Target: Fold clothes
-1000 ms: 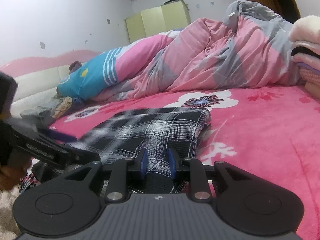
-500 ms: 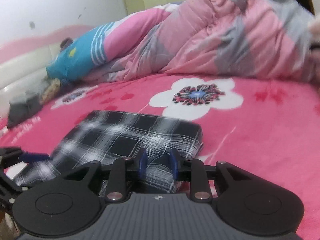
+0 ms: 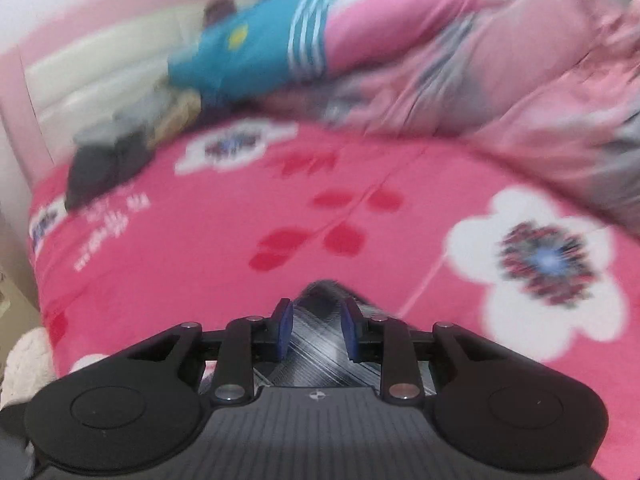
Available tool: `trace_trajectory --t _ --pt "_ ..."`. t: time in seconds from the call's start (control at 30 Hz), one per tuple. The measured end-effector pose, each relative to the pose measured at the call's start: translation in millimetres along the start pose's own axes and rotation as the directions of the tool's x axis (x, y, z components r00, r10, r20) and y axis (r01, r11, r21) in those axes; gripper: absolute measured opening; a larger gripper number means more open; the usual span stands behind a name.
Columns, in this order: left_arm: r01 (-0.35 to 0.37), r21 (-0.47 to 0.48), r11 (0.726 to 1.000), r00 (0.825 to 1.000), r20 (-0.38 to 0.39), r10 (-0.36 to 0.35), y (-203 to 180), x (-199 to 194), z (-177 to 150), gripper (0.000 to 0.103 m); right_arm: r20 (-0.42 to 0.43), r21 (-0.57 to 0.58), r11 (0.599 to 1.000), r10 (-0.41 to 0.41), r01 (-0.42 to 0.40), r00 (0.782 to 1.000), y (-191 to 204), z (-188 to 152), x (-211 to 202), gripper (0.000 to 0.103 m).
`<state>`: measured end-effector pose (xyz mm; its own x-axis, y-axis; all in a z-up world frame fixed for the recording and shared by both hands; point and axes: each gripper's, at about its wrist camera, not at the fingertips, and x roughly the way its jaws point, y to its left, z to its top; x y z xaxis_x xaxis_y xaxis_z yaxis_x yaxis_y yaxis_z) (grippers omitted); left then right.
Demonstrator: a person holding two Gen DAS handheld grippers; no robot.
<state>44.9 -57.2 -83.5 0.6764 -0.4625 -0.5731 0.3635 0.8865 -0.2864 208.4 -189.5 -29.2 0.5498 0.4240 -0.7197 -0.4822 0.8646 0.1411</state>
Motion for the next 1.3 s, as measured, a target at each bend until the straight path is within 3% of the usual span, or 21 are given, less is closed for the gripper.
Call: trace_trajectory --t 0.1,0.2,0.33,0.43,0.5,0.6,0.7,0.87,1.03,1.13,1.23,1.3 --pt "0.029 -0.02 0.999 1.0 0.003 -0.029 3 -1 -3 0.102 -0.07 0.018 1.0 -0.013 0.014 0.997 -3 0 40 0.027" --pt "0.054 -0.038 0.998 0.999 0.006 -0.054 8 -1 -4 0.102 -0.088 0.075 0.997 -0.003 0.01 0.996 -7 7 37 0.025" --pt "0.069 -0.051 0.996 0.998 0.009 -0.069 11 0 -5 0.102 -0.032 0.107 0.994 -0.015 0.018 0.999 -4 17 17 0.025" --pt "0.065 -0.045 0.997 0.998 0.008 -0.064 9 1 -6 0.102 -0.091 0.117 0.992 -0.04 0.05 0.995 -7 17 43 0.025" --pt "0.059 -0.04 0.997 0.998 0.005 -0.059 7 1 -6 0.102 -0.084 0.107 0.992 -0.052 0.061 0.995 -10 11 52 0.026" --pt "0.059 -0.043 0.997 0.998 0.001 -0.059 7 -1 -8 0.102 -0.055 0.222 0.973 -0.048 0.059 0.997 -25 13 27 0.026" --pt "0.057 -0.044 0.997 0.998 -0.001 -0.057 7 -1 -9 0.102 0.006 0.21 0.971 -0.119 0.115 0.993 -30 7 -24 0.028" --pt "0.049 -0.039 0.998 0.999 -0.007 -0.049 7 0 -7 0.102 0.073 0.235 0.969 -0.093 0.073 0.993 -34 -36 -108 0.028" --pt "0.045 -0.041 0.998 0.999 -0.019 -0.046 7 -3 -6 0.102 0.011 0.282 0.955 -0.103 0.095 0.995 -40 -99 -109 0.028" --pt "0.037 -0.042 0.998 0.999 -0.013 -0.038 9 -14 -5 0.102 0.047 0.278 0.957 -0.106 0.089 0.993 -46 -120 -105 0.027" --pt "-0.006 -0.022 1.0 0.999 0.045 0.007 12 -35 -2 0.102 0.131 0.325 0.944 -0.103 0.056 0.986 -40 -118 -133 0.028" --pt "-0.038 -0.003 0.999 0.995 0.088 0.038 14 -48 3 0.102 0.134 0.298 0.953 -0.105 0.061 0.985 -32 -128 -137 0.028"
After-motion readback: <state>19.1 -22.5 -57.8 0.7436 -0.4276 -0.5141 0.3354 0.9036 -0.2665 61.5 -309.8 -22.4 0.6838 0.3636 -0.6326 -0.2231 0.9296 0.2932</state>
